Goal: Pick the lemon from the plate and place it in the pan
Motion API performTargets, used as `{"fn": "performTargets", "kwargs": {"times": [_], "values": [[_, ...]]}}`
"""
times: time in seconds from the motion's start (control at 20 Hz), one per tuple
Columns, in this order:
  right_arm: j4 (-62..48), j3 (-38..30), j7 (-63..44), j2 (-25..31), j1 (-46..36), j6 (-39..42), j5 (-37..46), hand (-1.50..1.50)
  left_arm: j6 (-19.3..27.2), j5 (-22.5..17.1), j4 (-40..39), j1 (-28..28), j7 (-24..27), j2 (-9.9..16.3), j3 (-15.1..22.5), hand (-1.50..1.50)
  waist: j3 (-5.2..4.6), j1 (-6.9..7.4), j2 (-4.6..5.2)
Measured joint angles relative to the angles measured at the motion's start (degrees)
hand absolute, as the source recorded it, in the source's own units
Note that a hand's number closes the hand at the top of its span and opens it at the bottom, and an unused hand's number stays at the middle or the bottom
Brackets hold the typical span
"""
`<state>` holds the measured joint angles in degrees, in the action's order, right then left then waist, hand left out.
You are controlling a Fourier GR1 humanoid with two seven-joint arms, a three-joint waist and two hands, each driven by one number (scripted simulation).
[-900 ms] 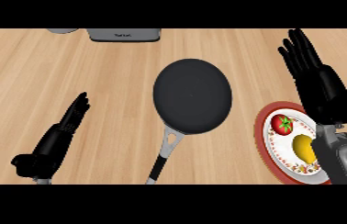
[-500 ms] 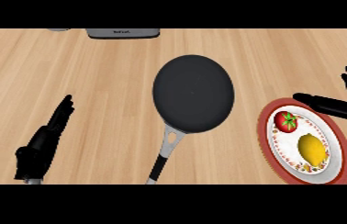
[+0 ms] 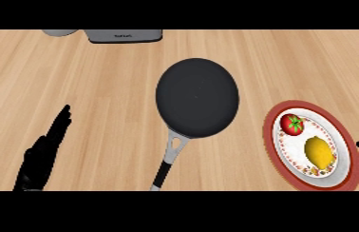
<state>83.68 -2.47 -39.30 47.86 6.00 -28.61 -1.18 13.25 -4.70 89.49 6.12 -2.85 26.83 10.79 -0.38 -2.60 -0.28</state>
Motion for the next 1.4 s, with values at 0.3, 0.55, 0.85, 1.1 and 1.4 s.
{"fn": "performTargets", "kwargs": {"times": [0.3, 0.55, 0.85, 1.1, 1.4], "values": [[9.01, 0.85, -12.65, 10.17, 2.29, 12.81, -3.21, -1.50, -0.33, 0.47, 1.04, -0.51, -1.77, -0.39, 0.35, 0.00, 0.16, 1.48, 0.05], [11.18, 1.73, -18.01, 12.43, -2.06, 21.77, -9.27, -1.50, -0.43, 1.78, 0.62, -2.77, -3.10, -1.46, 0.89, 0.00, 0.26, 2.57, 0.28], [7.37, 5.89, -22.68, 12.44, -11.85, 27.98, -12.75, -1.50, -1.34, 2.68, 0.79, -3.16, -3.36, -2.21, 1.07, 0.00, 0.30, 3.90, 0.50], [0.48, 9.91, -23.97, 10.25, -18.39, 31.08, -14.54, -1.50, -2.00, 2.92, 1.39, -3.97, -4.30, -2.62, 0.81, 0.00, 0.33, 4.35, 0.60], [-6.84, 15.02, -25.01, 9.28, -24.65, 35.62, -16.62, -1.50, -2.64, 3.19, 0.42, -4.92, -4.64, -3.11, 0.35, 0.00, 0.34, 4.71, 0.71]]}}
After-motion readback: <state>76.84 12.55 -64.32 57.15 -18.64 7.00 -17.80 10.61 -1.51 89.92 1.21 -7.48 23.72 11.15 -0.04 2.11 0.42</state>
